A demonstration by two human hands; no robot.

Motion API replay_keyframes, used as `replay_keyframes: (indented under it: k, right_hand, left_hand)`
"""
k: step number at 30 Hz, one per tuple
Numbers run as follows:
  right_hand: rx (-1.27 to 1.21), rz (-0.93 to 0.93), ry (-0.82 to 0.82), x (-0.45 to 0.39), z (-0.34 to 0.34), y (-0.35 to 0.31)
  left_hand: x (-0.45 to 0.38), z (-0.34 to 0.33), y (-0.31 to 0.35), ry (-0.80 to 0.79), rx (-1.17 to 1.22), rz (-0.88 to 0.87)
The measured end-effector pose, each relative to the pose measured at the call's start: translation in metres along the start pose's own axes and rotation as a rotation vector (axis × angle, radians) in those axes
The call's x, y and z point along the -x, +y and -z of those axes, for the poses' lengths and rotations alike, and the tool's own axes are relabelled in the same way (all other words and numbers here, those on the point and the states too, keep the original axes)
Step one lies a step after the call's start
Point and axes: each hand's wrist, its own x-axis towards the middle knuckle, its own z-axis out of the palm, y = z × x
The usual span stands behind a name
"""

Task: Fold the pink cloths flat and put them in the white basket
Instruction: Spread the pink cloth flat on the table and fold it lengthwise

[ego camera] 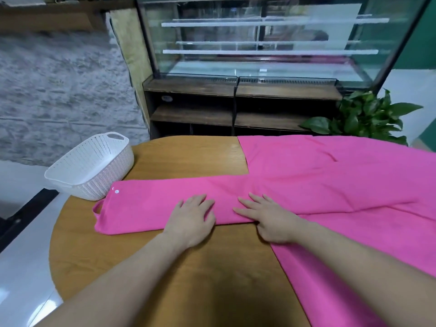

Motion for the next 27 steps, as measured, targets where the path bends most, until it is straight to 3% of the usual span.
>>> replay_keyframes:
  k: [4,8,13,19,24,27]
  right_hand:
    - [-0.239,0.047,0.276,0.02,0.02,0.023]
    - [-0.213,-0.132,0.439,0.049,0.044,0.076]
    - [-0.19,-0.377,0.375,0.093,0.058,0.171]
    - [-0.066,-0.59,0.183,0.119,0.076,0.243]
    - [-0.012,-0.67,0.143,0.126,0.085,0.277]
    - [-0.05,-0.618,0.181,0.129,0.089,0.289]
  left_hand:
    - [-0.034,-0.008,0.038,0.081,0.033,-0.105]
    - [-0.069,-0.012,0.075,0.138,0.068,-0.172]
    - [-0.108,-0.017,0.129,0.11,0.103,-0.252]
    - [-0.15,-0.025,0.181,0.045,0.086,-0.29]
    - [-0.175,-0.03,0.219,0.047,0.092,-0.343]
    - [-0.188,-0.032,0.24,0.035,0.116,-0.369]
